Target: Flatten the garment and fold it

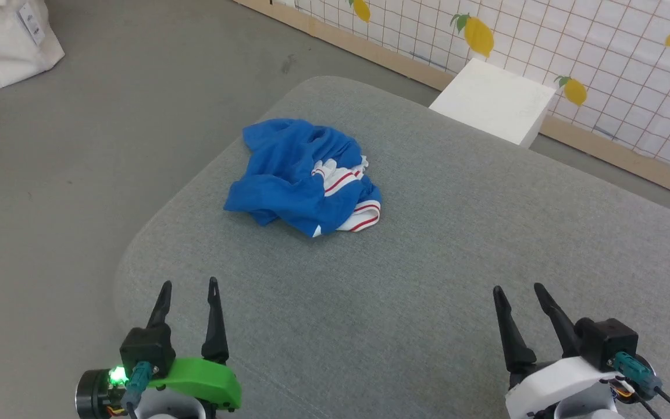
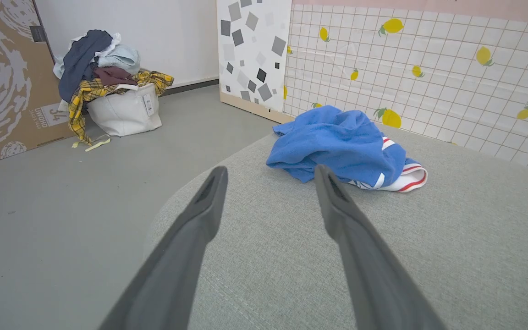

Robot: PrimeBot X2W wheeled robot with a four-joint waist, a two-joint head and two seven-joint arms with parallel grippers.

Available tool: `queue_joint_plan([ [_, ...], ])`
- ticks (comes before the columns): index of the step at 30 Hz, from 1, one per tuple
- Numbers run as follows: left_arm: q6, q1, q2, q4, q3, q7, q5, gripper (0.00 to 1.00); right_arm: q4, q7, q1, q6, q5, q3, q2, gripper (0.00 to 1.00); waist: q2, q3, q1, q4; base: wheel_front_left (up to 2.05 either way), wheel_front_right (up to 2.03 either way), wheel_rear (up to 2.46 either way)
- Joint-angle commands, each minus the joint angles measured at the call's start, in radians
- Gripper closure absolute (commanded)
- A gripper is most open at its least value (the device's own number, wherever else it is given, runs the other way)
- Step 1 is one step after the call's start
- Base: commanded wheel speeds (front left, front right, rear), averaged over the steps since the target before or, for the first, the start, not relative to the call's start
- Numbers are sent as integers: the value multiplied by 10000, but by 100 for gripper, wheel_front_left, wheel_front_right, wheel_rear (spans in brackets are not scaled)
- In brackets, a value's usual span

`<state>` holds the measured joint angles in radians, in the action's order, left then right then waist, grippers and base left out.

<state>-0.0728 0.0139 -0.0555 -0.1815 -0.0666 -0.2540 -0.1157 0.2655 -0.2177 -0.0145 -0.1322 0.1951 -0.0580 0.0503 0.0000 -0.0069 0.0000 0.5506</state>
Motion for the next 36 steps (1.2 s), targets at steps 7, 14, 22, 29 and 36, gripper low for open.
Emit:
queue_joint_plan([
  [7, 58, 249, 47, -157, 4, -78, -115, 0, -41, -8, 95, 15, 27, 45, -1, 0, 0, 95, 0, -143, 0, 0, 0],
  [14, 877, 2198, -332, -1184, 274, 121, -768, 0, -392, 288, -236, 15, -265, 131, -1, 0, 0, 715, 0, -536, 0, 0, 0],
  [22, 1851, 6101, -833, -4020, 465, 2967, -2503, 0, -1325, 1092, -890, 15, -1133, 384, -1, 0, 0, 2414, 0, -1641, 0, 0, 0],
  [29, 2026, 8053, -1236, -6027, -402, 6702, -3694, 0, -2014, 1526, -990, 15, -1513, 720, -1, 0, 0, 3475, 0, -2429, 0, 0, 0],
  [36, 1853, 8196, -1627, -7039, -916, 7636, -3517, 0, -2348, 1568, -1040, 15, -1535, 854, -1, 0, 0, 3928, 0, -2706, 0, 0, 0],
])
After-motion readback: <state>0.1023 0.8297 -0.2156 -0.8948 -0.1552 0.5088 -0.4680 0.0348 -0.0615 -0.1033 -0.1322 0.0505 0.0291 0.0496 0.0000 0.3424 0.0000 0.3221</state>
